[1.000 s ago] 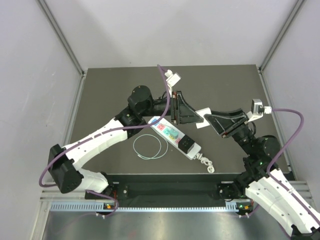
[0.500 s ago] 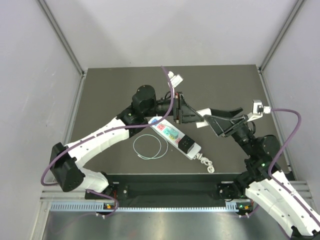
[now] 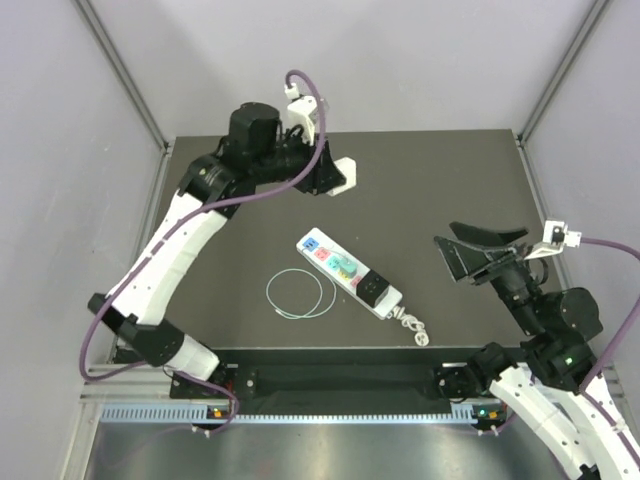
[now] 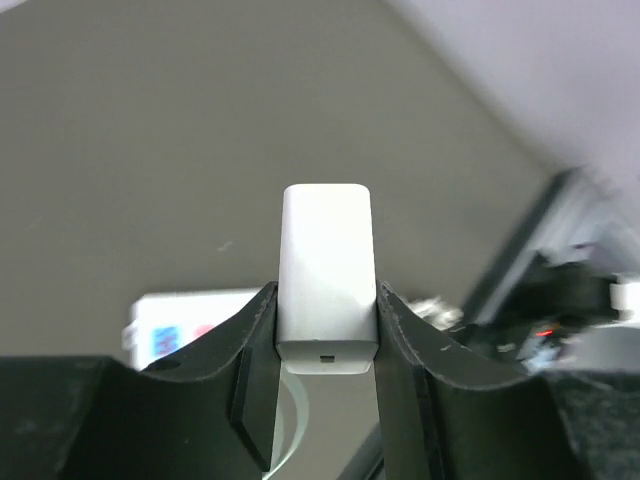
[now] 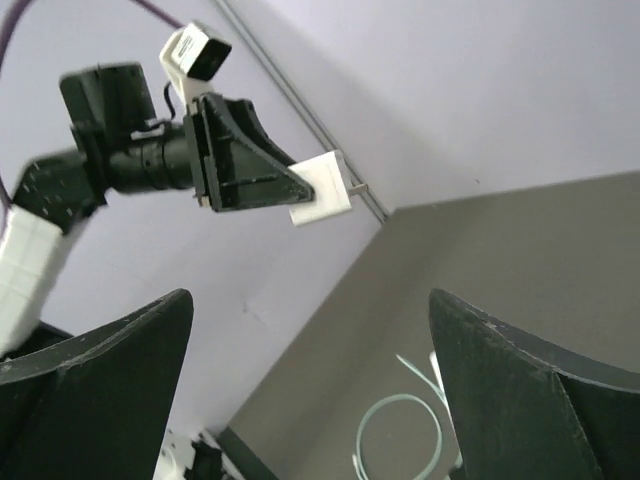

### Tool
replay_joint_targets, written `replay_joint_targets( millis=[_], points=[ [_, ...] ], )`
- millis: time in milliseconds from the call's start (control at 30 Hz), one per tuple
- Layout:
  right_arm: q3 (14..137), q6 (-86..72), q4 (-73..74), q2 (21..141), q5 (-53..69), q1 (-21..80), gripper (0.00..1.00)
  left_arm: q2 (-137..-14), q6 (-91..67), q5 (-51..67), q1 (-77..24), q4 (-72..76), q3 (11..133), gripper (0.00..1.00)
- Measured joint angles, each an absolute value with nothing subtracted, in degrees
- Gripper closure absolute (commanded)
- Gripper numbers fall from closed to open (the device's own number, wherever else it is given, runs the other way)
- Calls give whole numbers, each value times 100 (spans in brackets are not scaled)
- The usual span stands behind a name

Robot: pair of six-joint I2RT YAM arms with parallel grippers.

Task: Insert the plug

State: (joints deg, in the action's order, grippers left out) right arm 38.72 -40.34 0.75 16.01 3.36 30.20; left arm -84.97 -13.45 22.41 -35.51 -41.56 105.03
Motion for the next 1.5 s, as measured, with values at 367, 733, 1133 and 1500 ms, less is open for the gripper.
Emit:
replay_joint_targets(
  millis=[367,733,1133,1500],
  points=[
    [3953,-3505,1490,1500,305,3020,0,-11010,322,628,-3389,-6549,11264,100],
    [3955,-3354,1865,1658,578,3020,0,-11922,615,368,-3371,-7067,11712,100],
    [3955,-3343,1872,1822,725,3020,0,-12405,622,353,-3684,-7216,11721,100],
    [3955,-3336,1874,1822,720,3020,0,-12431,642,187,-3758,-7229,11684,100]
  ],
)
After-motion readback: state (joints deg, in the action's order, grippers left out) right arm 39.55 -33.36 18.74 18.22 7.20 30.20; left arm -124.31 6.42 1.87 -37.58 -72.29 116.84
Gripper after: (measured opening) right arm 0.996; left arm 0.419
